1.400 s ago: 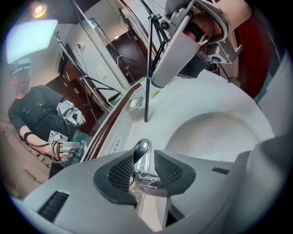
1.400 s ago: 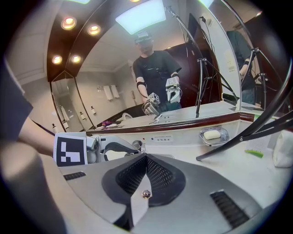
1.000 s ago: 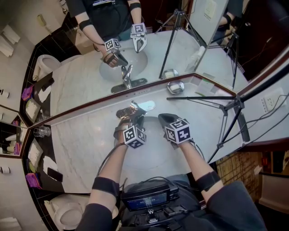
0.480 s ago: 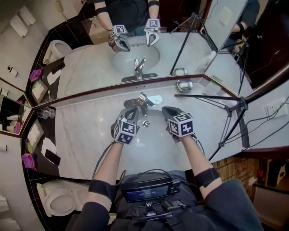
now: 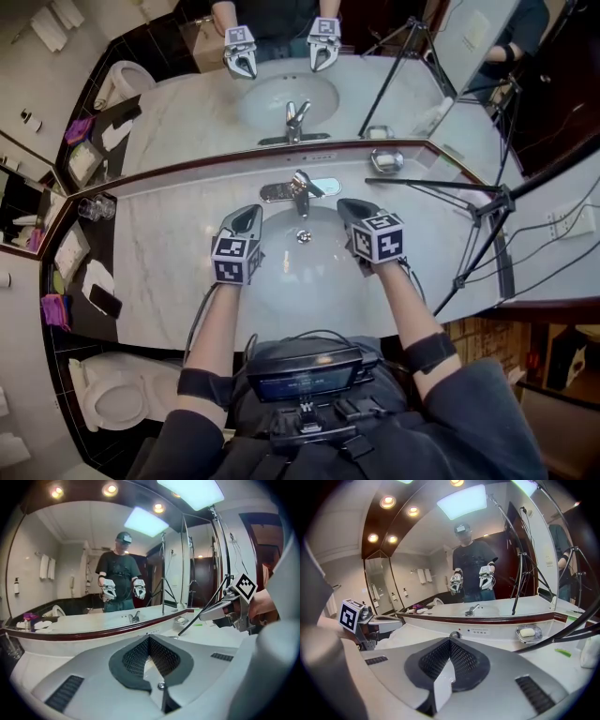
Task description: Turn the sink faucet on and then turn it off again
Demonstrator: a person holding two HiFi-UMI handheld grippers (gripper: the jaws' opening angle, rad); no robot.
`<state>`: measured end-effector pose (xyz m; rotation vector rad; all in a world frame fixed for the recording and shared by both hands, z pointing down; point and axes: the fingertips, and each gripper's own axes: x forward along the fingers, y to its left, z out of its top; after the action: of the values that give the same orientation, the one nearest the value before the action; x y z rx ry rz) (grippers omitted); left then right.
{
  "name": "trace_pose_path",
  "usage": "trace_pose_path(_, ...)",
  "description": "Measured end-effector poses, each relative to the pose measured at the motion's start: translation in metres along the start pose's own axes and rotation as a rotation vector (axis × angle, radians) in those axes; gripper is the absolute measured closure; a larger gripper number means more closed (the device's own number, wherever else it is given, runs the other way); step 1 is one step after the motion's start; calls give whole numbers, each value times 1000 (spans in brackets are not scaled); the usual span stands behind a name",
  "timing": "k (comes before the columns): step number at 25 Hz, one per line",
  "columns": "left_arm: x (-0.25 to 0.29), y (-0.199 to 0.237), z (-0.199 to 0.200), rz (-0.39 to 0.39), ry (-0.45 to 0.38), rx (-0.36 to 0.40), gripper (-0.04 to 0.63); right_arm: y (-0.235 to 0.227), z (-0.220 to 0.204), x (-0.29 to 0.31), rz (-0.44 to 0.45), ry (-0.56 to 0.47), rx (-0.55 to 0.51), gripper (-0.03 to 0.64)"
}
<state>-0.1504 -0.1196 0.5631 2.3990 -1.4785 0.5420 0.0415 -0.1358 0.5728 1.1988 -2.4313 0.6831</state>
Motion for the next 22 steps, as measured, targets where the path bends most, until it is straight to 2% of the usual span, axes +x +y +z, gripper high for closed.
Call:
trace_pose_path(3, -10, 3, 1, 7, -18, -58, 593, 3, 1, -2, 0, -4, -5, 598)
trace_pose_path(6, -17, 5, 1, 13, -26, -85, 593, 6, 2, -5, -1, -6, -9, 597)
trace_pose_path(22, -24, 1, -6, 25, -14, -80, 593, 7, -7, -9, 0, 1, -24, 597)
